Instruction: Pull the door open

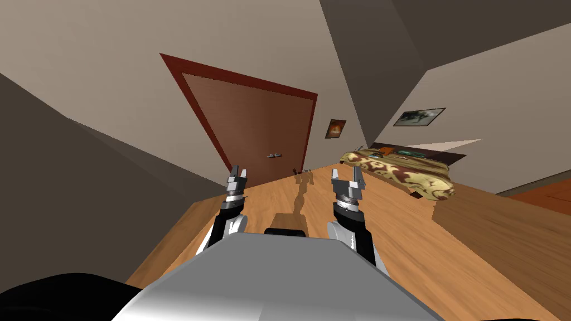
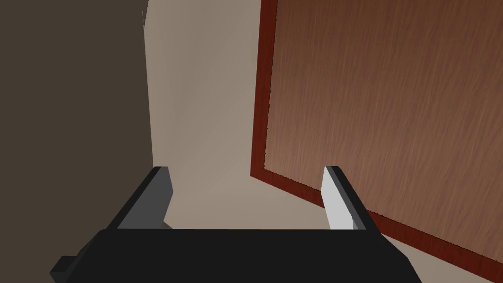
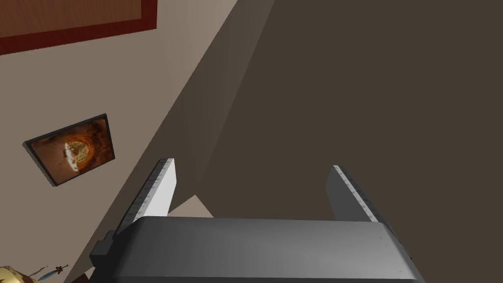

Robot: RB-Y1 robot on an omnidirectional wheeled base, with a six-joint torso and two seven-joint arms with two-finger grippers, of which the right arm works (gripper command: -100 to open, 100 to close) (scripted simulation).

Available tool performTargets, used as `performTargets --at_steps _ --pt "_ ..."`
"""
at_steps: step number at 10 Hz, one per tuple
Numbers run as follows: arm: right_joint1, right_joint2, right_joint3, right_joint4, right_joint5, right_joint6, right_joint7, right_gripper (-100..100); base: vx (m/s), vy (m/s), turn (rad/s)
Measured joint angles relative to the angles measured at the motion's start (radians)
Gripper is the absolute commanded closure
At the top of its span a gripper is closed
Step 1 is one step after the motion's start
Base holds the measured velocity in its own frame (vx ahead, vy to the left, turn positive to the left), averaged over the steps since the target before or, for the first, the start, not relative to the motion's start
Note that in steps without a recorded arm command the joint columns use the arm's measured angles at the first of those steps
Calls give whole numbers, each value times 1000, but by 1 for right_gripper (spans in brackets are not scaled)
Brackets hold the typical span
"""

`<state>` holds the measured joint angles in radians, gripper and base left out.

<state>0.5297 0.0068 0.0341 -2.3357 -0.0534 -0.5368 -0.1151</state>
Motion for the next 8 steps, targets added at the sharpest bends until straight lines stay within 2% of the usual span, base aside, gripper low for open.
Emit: performTargets --at_steps 3,8 --pt "-14 -12 0 49 -4 -11 5 -100 86 22 101" --pt "-63 -43 -20 174 -23 -29 10 -100 107 18 117"
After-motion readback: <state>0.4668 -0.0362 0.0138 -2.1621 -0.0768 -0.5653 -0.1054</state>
